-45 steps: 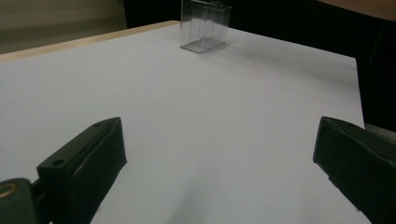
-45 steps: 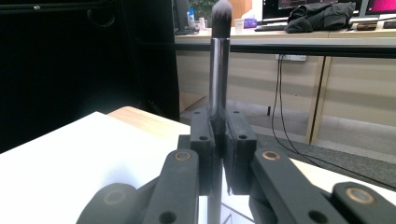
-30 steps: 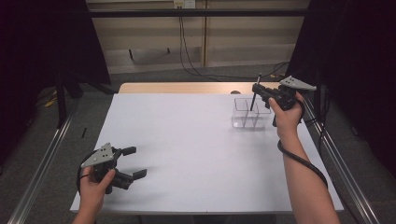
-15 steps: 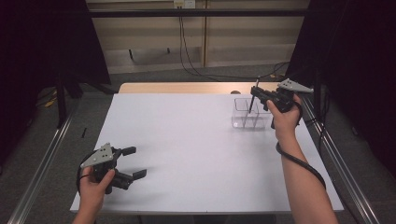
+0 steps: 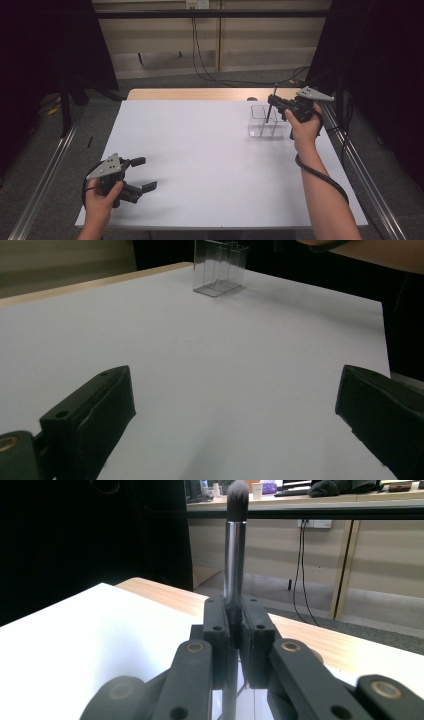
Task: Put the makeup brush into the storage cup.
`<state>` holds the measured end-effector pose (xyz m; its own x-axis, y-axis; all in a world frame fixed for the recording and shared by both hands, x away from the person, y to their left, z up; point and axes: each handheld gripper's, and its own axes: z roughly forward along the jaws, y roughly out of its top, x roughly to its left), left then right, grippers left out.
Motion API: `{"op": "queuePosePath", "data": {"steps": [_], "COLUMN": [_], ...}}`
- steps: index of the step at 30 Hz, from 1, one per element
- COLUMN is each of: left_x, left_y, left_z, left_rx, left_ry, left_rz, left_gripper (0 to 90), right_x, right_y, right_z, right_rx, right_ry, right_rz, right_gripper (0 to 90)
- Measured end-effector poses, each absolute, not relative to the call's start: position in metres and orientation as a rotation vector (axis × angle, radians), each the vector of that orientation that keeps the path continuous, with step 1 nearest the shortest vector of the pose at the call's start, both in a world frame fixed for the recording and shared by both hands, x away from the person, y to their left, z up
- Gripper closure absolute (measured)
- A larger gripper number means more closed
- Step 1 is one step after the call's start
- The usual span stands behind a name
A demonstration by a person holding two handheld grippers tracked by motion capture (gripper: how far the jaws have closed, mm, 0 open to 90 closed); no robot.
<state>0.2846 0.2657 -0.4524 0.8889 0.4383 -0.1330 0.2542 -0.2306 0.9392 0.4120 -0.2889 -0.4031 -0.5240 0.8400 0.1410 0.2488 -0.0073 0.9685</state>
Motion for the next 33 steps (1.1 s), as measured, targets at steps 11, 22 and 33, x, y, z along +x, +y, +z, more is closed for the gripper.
{"op": "queuePosePath", "data": {"steps": [11,22,33], "left_x": [0.284,0.284,0.281], "left_y": [0.266,0.267,0.269], "left_z": [-0.452,-0.452,-0.451], "left_rx": [1.824,1.822,1.823], "left_ry": [0.519,0.522,0.524], "left_rz": [0.187,0.188,0.198], "left_gripper": [2.3,2.3,2.3], "right_x": [0.409,0.404,0.399], "right_y": [-0.288,-0.286,-0.282], "right_z": [-0.403,-0.405,-0.404], "right_rx": [1.119,1.106,1.079], "right_ry": [1.796,1.804,1.825], "right_rz": [1.609,1.642,1.655], "right_gripper": [52.5,19.3,8.6]}}
